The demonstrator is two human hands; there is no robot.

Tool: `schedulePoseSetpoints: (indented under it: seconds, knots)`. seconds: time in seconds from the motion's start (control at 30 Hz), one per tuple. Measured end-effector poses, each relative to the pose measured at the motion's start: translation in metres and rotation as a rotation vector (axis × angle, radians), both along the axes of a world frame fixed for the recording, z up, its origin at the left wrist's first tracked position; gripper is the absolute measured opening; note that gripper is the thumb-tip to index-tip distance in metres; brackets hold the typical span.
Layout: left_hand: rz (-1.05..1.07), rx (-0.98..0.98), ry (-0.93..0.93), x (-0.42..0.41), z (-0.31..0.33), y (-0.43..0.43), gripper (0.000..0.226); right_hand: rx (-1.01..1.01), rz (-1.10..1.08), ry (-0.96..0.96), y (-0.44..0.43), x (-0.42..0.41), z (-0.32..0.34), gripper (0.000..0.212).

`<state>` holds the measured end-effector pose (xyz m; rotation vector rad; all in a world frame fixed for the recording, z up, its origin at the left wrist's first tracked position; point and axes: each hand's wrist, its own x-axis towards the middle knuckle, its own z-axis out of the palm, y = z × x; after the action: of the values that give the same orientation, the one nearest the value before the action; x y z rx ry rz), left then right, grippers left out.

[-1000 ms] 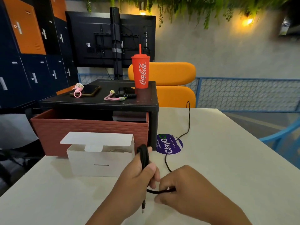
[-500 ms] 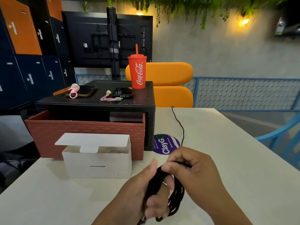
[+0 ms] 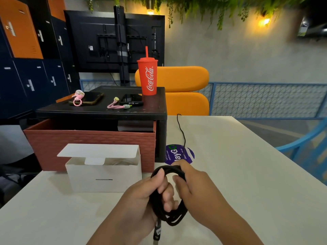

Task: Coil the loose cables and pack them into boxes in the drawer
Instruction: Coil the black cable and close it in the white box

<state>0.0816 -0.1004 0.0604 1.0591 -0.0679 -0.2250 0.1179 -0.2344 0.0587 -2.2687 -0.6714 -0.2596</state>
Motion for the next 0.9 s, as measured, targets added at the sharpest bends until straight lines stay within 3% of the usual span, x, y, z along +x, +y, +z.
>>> schedulePoseSetpoints:
  seconds: [0.13,0.27,0.5,0.63,0.7,0.77,0.9]
  knots:
    - [-0.044,-0.076,0.023,-0.003,0.004,0.002,0.031,0.023,-0.006,-0.007,0.000,-0.001,0.003,0.020]
    - [-0.012,-0.119,0.111,-0.006,0.009,0.002,0.051,0.092,0.056,0.023,-0.003,-0.002,0.005,0.014]
    - [0.038,-0.059,0.126,-0.008,0.014,0.005,0.042,0.253,0.144,0.136,-0.015,0.004,0.002,0.025]
    - [0.068,-0.062,0.132,-0.009,0.017,0.011,0.042,0.418,-0.003,0.077,-0.033,0.011,0.007,0.040]
    - [0.058,-0.067,0.136,-0.011,0.019,0.010,0.041,0.461,-0.115,0.019,-0.037,0.010,0.011,0.032]
    - [0.038,-0.073,0.142,-0.012,0.018,0.009,0.042,0.416,-0.217,-0.079,-0.037,0.010,0.011,0.031]
    - [0.032,-0.134,0.130,-0.011,0.018,0.009,0.050,0.262,-0.333,-0.146,-0.037,0.014,0.004,0.051]
